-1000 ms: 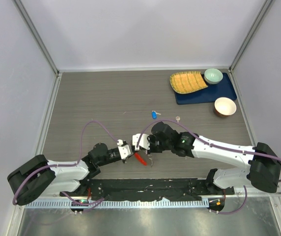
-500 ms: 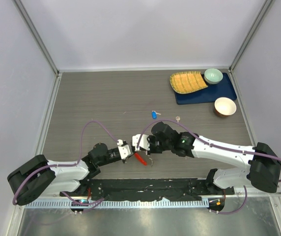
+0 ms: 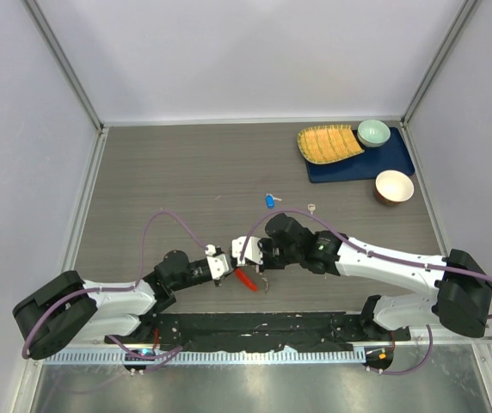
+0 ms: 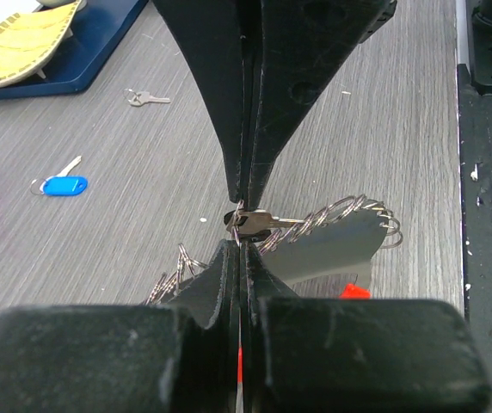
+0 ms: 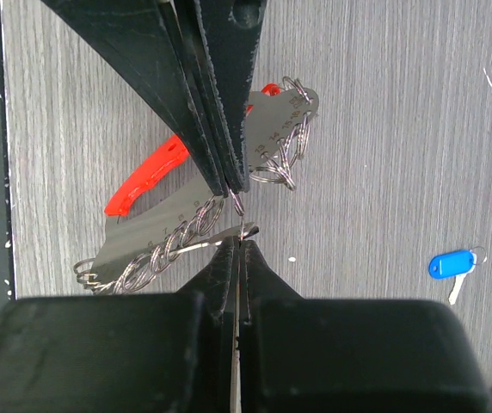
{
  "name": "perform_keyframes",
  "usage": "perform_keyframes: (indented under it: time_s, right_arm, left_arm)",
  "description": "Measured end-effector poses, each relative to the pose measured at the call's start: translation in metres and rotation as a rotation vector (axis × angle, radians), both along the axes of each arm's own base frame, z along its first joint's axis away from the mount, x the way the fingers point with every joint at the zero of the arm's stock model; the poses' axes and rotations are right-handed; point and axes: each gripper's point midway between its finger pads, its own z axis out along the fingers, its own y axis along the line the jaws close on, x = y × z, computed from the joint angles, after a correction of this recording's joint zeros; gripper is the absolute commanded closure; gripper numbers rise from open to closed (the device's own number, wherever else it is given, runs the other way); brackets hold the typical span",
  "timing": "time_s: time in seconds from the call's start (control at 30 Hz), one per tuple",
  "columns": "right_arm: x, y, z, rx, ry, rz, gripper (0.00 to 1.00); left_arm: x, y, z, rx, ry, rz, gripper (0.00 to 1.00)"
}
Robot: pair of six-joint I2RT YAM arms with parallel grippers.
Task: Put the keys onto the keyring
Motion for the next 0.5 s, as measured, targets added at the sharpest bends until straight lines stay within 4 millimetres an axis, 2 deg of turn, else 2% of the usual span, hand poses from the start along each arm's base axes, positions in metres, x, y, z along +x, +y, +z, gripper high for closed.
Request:
perform_keyframes:
  time_s: [0.5]
  right_arm:
    - [-0.0056, -0.0004, -0.002, -0.008, 0.011, 0.038, 0.99]
  left_arm:
    - [-0.0077, -0.0022, -0.0023, 0.006, 0.009, -0.046, 1.0]
